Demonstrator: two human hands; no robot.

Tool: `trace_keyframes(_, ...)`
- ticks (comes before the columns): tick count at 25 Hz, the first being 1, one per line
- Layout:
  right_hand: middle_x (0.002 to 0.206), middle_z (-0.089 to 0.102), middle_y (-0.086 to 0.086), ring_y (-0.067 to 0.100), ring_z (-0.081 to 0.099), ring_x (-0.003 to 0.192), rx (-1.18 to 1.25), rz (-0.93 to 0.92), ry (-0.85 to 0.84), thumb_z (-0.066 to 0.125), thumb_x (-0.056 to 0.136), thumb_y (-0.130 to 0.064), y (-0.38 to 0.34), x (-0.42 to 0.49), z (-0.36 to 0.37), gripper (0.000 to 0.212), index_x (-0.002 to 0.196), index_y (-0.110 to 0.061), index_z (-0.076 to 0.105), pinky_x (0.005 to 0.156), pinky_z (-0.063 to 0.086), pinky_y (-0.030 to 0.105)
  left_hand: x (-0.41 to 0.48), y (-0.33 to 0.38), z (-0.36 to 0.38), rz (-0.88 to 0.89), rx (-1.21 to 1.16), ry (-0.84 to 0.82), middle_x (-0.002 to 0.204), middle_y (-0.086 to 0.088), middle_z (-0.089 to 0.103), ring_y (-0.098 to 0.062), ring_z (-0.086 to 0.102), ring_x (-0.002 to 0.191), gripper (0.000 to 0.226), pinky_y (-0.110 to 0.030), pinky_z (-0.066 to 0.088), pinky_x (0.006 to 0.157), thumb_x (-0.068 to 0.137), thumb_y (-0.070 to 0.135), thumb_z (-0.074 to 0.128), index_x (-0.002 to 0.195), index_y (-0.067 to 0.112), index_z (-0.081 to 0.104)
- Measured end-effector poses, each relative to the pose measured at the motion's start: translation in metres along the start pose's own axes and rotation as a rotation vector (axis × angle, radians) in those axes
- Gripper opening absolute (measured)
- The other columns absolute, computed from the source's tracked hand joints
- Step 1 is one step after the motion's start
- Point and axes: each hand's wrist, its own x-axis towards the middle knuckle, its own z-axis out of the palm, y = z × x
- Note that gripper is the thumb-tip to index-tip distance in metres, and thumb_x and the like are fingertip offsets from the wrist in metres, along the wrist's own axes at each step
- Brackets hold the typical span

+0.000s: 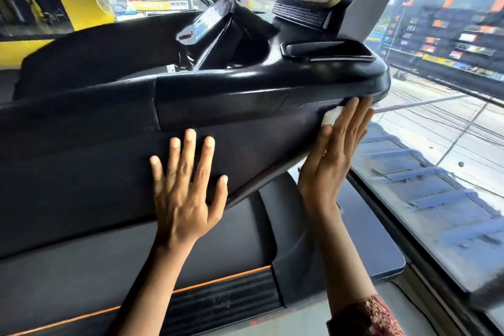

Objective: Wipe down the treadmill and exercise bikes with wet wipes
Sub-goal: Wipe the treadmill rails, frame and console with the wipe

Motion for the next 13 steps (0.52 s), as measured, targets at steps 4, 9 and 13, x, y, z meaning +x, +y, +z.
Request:
trace_keyframes(4, 0.156, 0.007, 0.020, 0.028, -0.002, 0.146, 0.085, -0.076, -0.068, 0.028, 0.102, -0.013, -0.024, -0.013, 0.016, 0.048, 0.148, 0.002, 0.019, 0.120, 0.001, 0.039, 0.003, 0.008, 0.003, -0.016, 0.011, 0.005, 0.161, 0.003, -0.003, -0.018, 0.002, 0.148, 0.067, -0.041, 0.000, 0.120, 0.095, 0.037, 0.041, 0.153, 0.018, 0.014)
trace_keyframes(9, 0.152, 0.017, 0.009, 0.013, -0.003, 0.147, -0.086, -0.341, -0.139, 0.026, 0.104, -0.018, -0.007, -0.021, 0.019, 0.043, 0.146, -0.010, 0.022, 0.119, 0.005, 0.035, 0.008, 0.002, -0.005, -0.027, 0.053, 0.006, 0.161, 0.003, -0.002, -0.018, 0.003, 0.148, 0.068, -0.041, 0.001, 0.120, 0.094, 0.037, 0.043, 0.153, 0.019, 0.015)
trace_keyframes(13, 0.154, 0.020, 0.008, 0.017, -0.001, 0.147, 0.011, -0.376, -0.178, 0.025, 0.104, -0.018, -0.035, -0.016, 0.025, 0.041, 0.143, -0.003, 0.026, 0.119, 0.004, 0.038, 0.013, -0.004, -0.012, -0.050, 0.083, 0.015, 0.161, 0.004, -0.003, -0.018, 0.003, 0.148, 0.066, -0.041, 0.002, 0.120, 0.095, 0.038, 0.041, 0.153, 0.017, 0.016)
